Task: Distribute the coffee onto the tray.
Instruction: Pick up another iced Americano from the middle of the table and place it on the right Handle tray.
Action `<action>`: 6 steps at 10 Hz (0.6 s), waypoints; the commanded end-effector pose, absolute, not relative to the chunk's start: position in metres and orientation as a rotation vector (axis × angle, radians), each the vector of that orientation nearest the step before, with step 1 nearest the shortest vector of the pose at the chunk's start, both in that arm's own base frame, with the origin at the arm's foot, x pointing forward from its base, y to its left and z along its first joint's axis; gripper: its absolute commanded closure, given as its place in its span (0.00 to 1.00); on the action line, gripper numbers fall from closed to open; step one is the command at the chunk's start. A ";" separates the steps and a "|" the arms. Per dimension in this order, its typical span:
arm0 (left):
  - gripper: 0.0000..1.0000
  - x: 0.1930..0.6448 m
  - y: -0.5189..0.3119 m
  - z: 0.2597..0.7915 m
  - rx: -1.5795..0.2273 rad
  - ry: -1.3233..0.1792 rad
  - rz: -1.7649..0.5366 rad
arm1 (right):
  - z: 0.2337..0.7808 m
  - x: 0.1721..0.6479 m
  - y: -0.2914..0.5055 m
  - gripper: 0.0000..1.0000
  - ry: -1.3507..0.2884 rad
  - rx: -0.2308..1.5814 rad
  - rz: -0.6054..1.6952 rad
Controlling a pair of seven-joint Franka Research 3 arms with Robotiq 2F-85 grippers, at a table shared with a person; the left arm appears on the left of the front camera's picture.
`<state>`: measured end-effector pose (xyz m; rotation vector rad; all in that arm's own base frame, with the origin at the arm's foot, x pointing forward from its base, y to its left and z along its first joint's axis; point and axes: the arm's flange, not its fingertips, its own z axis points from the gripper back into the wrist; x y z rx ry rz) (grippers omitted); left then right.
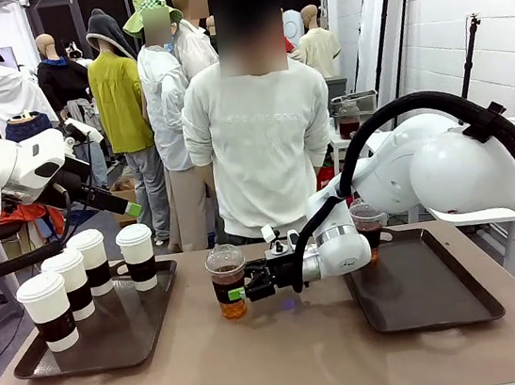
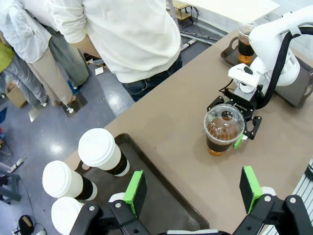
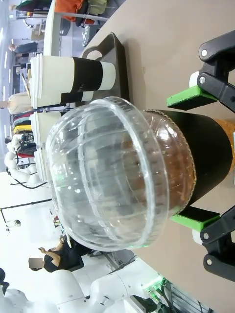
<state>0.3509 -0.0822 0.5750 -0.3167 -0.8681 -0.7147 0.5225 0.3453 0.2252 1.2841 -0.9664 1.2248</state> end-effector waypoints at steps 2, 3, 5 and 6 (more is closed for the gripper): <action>0.00 0.351 -0.082 0.575 -0.339 -0.868 -0.717 | 0.219 0.531 0.363 0.00 -0.965 1.262 1.193; 0.00 0.351 -0.082 0.575 -0.339 -0.868 -0.717 | 0.219 0.531 0.364 0.00 -0.964 1.265 1.194; 0.00 0.351 -0.082 0.575 -0.339 -0.868 -0.717 | 0.218 0.531 0.366 0.00 -0.945 1.297 1.180; 0.00 0.351 -0.082 0.575 -0.339 -0.868 -0.717 | 0.221 0.529 0.364 0.20 -0.933 1.318 1.150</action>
